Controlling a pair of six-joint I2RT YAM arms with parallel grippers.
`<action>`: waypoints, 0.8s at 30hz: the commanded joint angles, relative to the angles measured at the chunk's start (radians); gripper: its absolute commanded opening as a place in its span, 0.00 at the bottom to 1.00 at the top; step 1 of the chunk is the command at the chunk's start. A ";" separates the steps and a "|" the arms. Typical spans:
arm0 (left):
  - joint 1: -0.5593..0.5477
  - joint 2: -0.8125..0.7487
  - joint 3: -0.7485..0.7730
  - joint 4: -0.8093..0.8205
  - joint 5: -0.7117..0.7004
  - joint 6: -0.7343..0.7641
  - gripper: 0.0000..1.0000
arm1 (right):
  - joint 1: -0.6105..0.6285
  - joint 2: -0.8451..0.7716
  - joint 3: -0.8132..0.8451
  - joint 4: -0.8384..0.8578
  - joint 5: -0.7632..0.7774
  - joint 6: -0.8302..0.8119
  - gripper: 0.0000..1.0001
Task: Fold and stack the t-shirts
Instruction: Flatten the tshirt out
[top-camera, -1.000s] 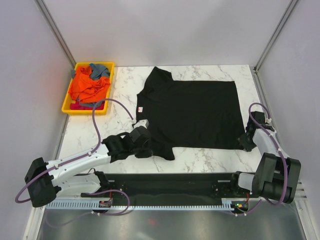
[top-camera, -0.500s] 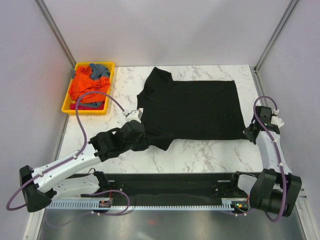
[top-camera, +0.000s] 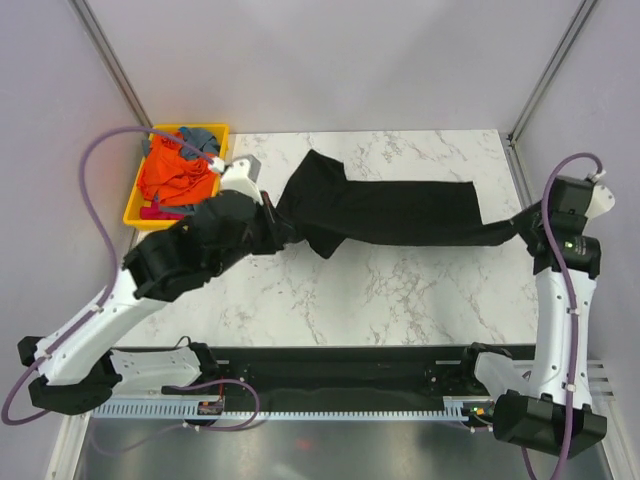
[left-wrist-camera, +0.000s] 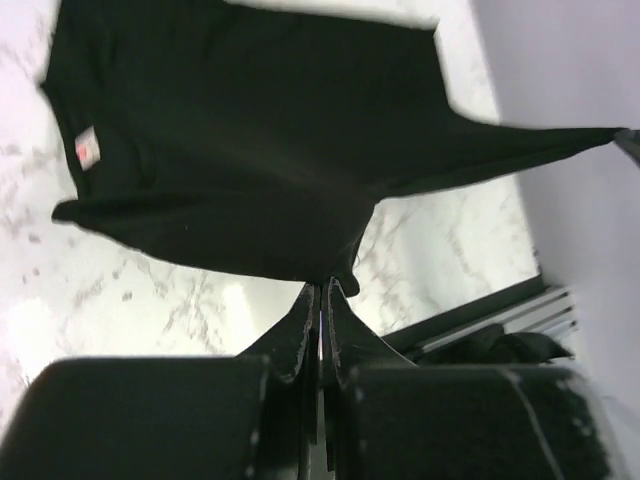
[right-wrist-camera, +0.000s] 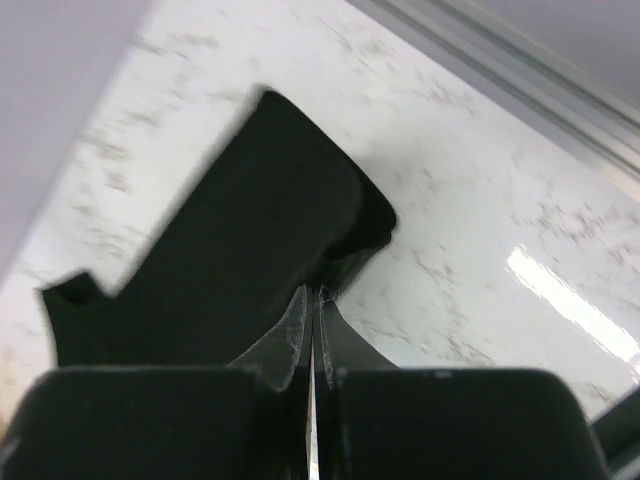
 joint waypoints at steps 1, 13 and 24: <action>-0.005 0.023 0.281 -0.044 -0.099 0.155 0.02 | 0.001 0.014 0.230 -0.062 -0.062 -0.022 0.00; -0.005 0.056 0.735 -0.073 0.062 0.285 0.02 | 0.001 0.003 0.726 -0.226 -0.229 0.018 0.00; 0.188 0.346 0.753 0.183 -0.378 0.661 0.02 | 0.034 0.254 0.397 0.404 -0.346 0.122 0.00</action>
